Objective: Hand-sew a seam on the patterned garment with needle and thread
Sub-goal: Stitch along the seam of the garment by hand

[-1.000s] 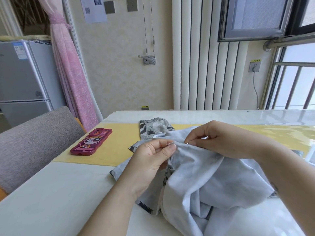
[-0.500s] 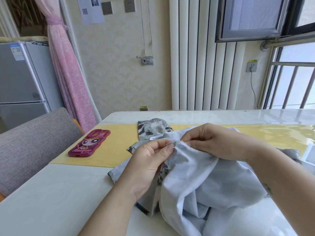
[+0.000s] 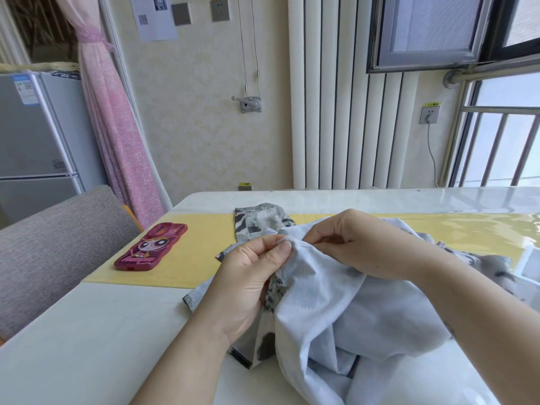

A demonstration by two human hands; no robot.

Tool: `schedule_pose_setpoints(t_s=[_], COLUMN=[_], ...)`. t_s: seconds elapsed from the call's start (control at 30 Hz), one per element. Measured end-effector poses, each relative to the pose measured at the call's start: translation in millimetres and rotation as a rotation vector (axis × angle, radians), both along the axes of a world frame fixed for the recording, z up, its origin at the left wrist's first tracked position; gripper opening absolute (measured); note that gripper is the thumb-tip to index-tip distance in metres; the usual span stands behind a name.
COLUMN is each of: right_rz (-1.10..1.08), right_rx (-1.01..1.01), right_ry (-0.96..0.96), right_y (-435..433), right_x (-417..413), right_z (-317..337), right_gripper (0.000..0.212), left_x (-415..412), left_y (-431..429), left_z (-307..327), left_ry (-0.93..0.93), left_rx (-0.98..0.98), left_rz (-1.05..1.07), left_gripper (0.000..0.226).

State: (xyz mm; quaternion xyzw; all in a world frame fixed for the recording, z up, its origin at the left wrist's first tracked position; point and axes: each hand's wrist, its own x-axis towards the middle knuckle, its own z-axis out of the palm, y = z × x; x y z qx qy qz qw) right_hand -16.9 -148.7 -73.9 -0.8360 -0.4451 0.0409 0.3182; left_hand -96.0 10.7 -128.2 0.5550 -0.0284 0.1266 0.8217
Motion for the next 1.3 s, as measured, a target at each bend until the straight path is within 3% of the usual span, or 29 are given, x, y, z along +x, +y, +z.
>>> schedule_pose_setpoints(t_s=[0.43,0.73,1.0,1.17,1.3], right_rz=[0.005,0.011,0.139,0.12,0.02], right_rx=[0.016,0.033,0.266,0.211,0.263], right_ry=[-0.023,-0.012,0.167,-0.045,-0.061], right_y=[2,4,10,15,22], right_x=[-6,-7,-11,-17,-15], right_z=[3,0,-2,-6,-11], right_gripper=[0.034,0.021,0.004,0.005,0.01], left_x=[-2,-1,5,6,6], left_y=[-1,-3,-4,-4,-3], left_z=[3,1,-5,-5,-6], left_ry=[0.016,0.006,-0.014,-0.014,-0.02], left_rx=[-0.065,-0.044,-0.002,0.05,0.106], left_rz=[-0.032,-0.008,0.119,0.151,0.158], left_gripper=[0.012,0.013,0.017,0.013,0.02])
